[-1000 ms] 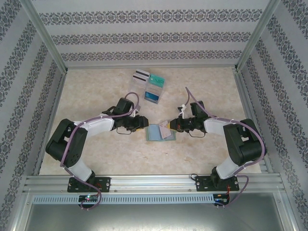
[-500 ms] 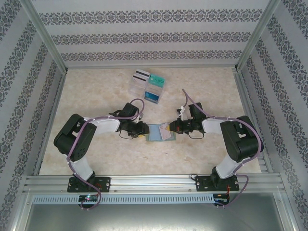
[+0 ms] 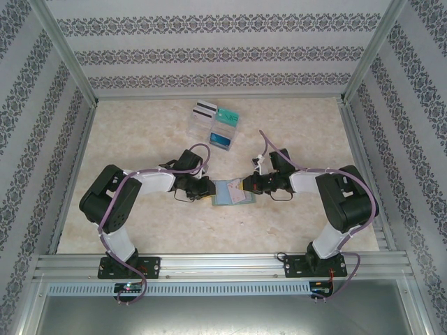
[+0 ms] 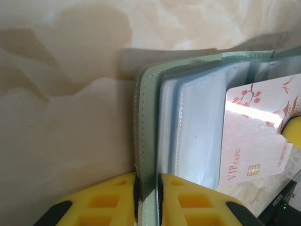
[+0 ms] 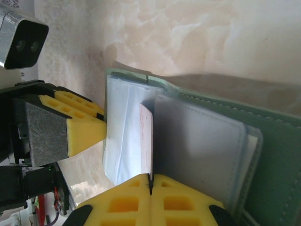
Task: Put the credit cards into the card holder
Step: Insert the credit card into the card slot.
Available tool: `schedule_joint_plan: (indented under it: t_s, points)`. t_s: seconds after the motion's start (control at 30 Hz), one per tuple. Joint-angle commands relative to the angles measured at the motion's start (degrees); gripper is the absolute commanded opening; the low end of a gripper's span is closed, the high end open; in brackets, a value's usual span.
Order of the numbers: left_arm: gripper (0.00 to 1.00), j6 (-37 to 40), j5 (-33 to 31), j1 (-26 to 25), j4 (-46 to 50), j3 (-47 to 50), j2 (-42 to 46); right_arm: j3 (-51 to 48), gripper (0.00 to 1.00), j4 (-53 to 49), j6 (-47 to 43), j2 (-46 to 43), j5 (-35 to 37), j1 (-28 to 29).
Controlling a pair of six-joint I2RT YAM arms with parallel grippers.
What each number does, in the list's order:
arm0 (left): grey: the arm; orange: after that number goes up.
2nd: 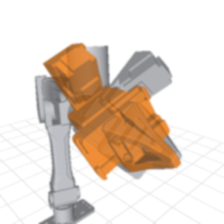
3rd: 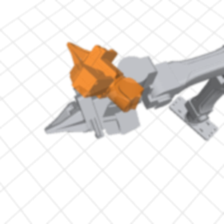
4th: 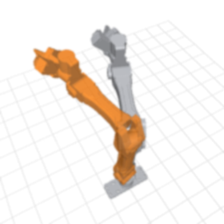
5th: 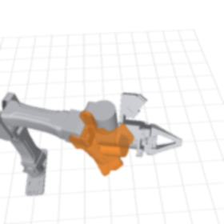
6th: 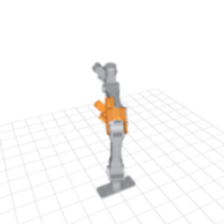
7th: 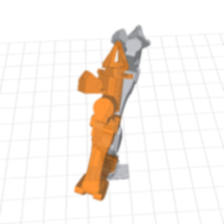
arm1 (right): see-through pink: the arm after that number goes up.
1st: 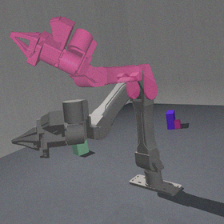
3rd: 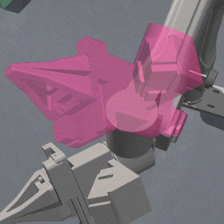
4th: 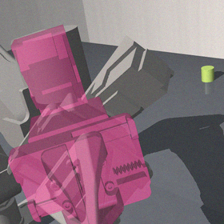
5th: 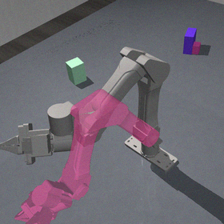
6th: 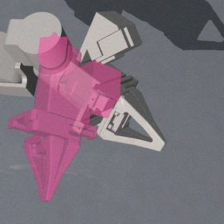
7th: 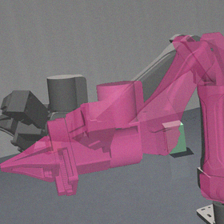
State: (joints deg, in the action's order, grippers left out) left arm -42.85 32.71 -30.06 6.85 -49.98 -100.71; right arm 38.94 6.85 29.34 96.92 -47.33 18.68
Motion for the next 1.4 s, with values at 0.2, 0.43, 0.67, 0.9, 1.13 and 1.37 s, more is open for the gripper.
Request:
schedule_joint_plan:
  t_s: [0.2, 0.43, 0.67, 0.9, 1.13, 1.37]
  points:
    - [0.17, -1.56, -0.01, -1.67, -2.64, 0.16, -0.98, 0.44, 0.02, 1.73, 0.46, 1.12, 3.98, 2.08]
    - [0.16, -2.0, 0.01, -2.02, -3.16, 0.24, -0.98, 0.61, 0.02, 2.5, 1.42, 0.9, 6.04, 3.2]
    - [0.14, -3.33, 0.25, -2.26, -4.76, 1.04, -0.76, 0.61, 0.02, 2.66, 2.28, 0.68, 9.61, 5.27]
    - [0.14, -4.18, 0.34, -2.46, -6.07, 2.27, -0.96, 0.79, 0.01, 4.49, 3.44, 1.56, 12.11, 7.93]
    - [0.13, -4.68, 0.34, -2.55, -6.84, 2.6, -1.0, -1.64, 0.0, 5.36, 5.48, -2.09, 18.66, 9.91]
    - [0.13, -4.87, 0.25, -2.63, -6.93, 2.77, -0.73, -2.13, 0.01, 6.26, 7.55, -2.61, 22.2, 13.32]
